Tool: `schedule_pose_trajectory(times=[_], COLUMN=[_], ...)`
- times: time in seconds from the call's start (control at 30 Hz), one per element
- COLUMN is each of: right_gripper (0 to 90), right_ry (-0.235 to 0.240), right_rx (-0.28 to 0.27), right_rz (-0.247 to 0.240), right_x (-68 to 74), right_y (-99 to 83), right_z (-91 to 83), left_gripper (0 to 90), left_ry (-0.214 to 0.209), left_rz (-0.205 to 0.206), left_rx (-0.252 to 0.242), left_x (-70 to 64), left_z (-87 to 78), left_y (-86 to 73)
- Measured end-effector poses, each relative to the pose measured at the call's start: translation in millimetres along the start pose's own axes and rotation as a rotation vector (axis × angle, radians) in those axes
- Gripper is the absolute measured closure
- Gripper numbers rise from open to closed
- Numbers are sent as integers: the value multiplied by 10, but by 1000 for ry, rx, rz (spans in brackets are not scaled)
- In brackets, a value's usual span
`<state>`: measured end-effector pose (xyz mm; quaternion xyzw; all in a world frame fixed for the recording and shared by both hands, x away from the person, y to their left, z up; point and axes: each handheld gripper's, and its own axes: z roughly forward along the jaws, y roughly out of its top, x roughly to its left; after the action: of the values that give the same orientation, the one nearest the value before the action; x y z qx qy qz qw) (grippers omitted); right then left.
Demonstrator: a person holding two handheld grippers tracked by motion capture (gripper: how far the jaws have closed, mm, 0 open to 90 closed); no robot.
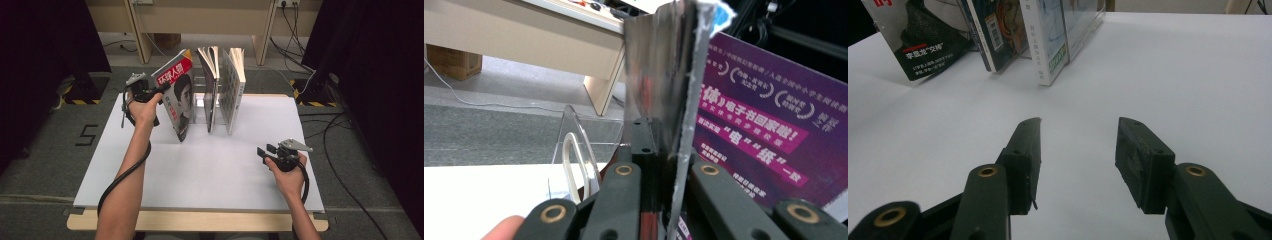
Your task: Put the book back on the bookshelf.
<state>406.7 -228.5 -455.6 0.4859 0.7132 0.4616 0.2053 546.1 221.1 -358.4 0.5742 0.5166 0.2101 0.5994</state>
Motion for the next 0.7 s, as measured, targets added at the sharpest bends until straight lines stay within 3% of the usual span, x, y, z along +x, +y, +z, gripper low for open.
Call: schedule_pose_trajectory(times=[0.1, 0.33, 0.63, 0.7], right_gripper=[537, 538, 538, 538], right_ry=[0, -2, 0, 4], right_rx=[2, 7, 6, 9], right_rz=[-3, -1, 0, 1], right_x=[0, -2, -3, 7], right_y=[-2, -6, -6, -13], right_z=[2, 8, 10, 22], left_gripper=[865, 867, 867, 867], left_ry=[13, 34, 51, 52], left_rz=[41, 197, 272, 262], left_rx=[1, -81, -163, -176], left_x=[-27, -177, -203, -190], left_z=[-4, -59, -50, -31], left_y=[19, 27, 18, 14])
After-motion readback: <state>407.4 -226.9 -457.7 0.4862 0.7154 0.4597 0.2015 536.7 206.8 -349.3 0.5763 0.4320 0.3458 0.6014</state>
